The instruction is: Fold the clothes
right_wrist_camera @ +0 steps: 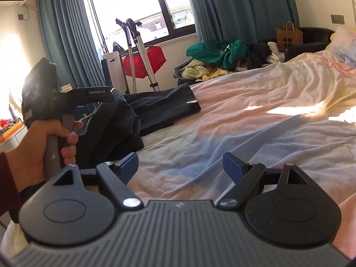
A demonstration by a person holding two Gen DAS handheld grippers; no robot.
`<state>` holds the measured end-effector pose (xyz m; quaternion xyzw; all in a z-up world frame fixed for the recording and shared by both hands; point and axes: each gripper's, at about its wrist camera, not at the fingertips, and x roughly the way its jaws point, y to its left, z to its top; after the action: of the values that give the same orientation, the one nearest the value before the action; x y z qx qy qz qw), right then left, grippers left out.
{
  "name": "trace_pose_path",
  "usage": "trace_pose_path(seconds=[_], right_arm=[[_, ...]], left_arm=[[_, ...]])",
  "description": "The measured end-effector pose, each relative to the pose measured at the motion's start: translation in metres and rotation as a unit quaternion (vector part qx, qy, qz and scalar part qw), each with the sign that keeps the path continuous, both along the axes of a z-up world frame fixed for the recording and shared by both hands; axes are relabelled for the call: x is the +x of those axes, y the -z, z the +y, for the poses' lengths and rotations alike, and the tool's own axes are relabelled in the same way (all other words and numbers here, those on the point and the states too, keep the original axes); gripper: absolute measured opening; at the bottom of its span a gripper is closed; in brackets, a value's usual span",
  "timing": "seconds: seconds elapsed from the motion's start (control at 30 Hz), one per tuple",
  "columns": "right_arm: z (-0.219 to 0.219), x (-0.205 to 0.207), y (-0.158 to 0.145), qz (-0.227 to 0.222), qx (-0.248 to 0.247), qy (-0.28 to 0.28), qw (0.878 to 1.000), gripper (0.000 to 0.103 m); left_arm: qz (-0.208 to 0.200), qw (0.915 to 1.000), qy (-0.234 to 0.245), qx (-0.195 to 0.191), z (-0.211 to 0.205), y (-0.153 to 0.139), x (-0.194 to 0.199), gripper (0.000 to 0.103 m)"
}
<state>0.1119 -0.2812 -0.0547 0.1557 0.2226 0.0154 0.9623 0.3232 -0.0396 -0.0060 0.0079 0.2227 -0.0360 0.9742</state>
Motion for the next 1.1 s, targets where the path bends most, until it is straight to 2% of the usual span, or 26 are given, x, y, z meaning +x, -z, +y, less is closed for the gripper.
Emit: trace_pose_path(seconds=[0.1, 0.23, 0.33, 0.43, 0.57, 0.73, 0.9, 1.1], right_arm=[[-0.005, 0.017, 0.012, 0.016, 0.014, 0.006, 1.000, 0.085], [-0.013, 0.035, 0.028, 0.035, 0.035, 0.010, 0.999, 0.085], [-0.017, 0.046, 0.038, 0.048, 0.045, 0.020, 0.998, 0.085], [-0.019, 0.053, 0.044, 0.055, 0.054, 0.024, 0.997, 0.085], [-0.020, 0.052, 0.044, 0.048, 0.060, 0.024, 0.997, 0.085], [-0.020, 0.040, 0.035, 0.028, 0.063, 0.023, 0.997, 0.085], [-0.014, 0.027, 0.026, 0.012, 0.063, 0.011, 0.998, 0.085], [-0.014, 0.010, 0.020, 0.001, 0.113, -0.014, 0.993, 0.085]], left_arm=[[0.014, 0.9997, -0.013, 0.014, -0.015, 0.010, 0.046, 0.071], [0.042, 0.9981, -0.028, 0.035, -0.031, 0.025, 0.092, 0.046], [0.051, 0.9964, -0.043, 0.053, -0.041, 0.034, 0.107, 0.029], [0.042, 0.9955, -0.050, 0.068, -0.048, 0.035, 0.101, 0.015], [0.016, 0.9967, -0.040, 0.070, -0.052, 0.019, 0.063, 0.008], [-0.008, 0.9974, 0.007, 0.071, -0.045, -0.018, -0.015, 0.006], [0.004, 0.9988, 0.015, 0.046, -0.018, -0.011, -0.092, 0.006], [0.021, 0.9995, 0.021, 0.015, 0.016, 0.002, -0.184, 0.005]])
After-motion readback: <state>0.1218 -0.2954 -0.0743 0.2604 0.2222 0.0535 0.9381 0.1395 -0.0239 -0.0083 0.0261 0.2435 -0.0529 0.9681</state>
